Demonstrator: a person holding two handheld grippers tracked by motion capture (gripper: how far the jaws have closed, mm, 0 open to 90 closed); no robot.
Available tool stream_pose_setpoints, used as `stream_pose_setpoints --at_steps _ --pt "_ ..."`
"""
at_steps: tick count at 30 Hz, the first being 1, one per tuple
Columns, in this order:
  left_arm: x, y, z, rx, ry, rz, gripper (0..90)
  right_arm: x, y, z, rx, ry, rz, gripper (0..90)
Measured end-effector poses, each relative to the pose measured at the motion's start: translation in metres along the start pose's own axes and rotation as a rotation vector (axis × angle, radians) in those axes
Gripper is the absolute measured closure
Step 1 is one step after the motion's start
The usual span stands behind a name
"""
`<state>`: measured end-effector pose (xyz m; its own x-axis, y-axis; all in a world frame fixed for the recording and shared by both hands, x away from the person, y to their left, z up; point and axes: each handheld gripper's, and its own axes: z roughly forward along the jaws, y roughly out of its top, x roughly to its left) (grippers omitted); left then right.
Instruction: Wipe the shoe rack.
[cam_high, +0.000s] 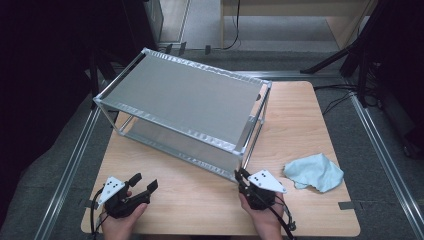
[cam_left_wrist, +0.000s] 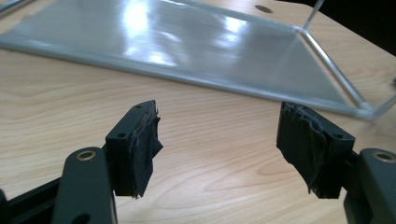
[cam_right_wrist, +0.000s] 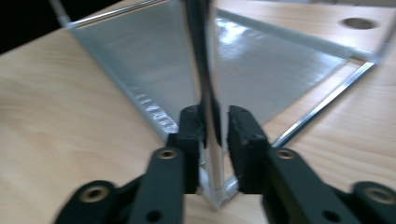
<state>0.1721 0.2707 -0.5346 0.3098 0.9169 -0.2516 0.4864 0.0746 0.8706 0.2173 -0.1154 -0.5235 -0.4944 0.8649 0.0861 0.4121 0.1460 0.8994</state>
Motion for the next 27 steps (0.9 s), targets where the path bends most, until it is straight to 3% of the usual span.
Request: stream_pose_setpoints --at_steps 4,10,16,20,24,27 --pt "0.007 0.000 0.002 0.004 0.034 0.003 28.6 -0.030 0.002 -0.008 0.002 -0.065 0.036 80.0" --pt "0.019 0.008 0.003 -0.009 0.087 0.021 28.4 -0.047 -0.001 -0.019 0.005 -0.073 0.040 80.1" --pt "0.050 0.021 0.005 -0.042 0.155 -0.025 30.8 -0.050 -0.007 -0.032 0.012 -0.050 0.002 80.6" --pt "0.066 0.028 0.009 -0.064 0.199 -0.010 37.4 -0.048 -0.010 -0.037 0.009 -0.042 -0.031 81.0" --pt "0.080 0.036 0.016 -0.086 0.209 -0.040 40.8 -0.047 -0.015 -0.046 0.007 -0.030 -0.058 81.3" --pt "0.084 0.041 0.026 -0.088 0.220 -0.034 42.6 -0.048 -0.018 -0.052 0.007 -0.030 -0.046 81.1"
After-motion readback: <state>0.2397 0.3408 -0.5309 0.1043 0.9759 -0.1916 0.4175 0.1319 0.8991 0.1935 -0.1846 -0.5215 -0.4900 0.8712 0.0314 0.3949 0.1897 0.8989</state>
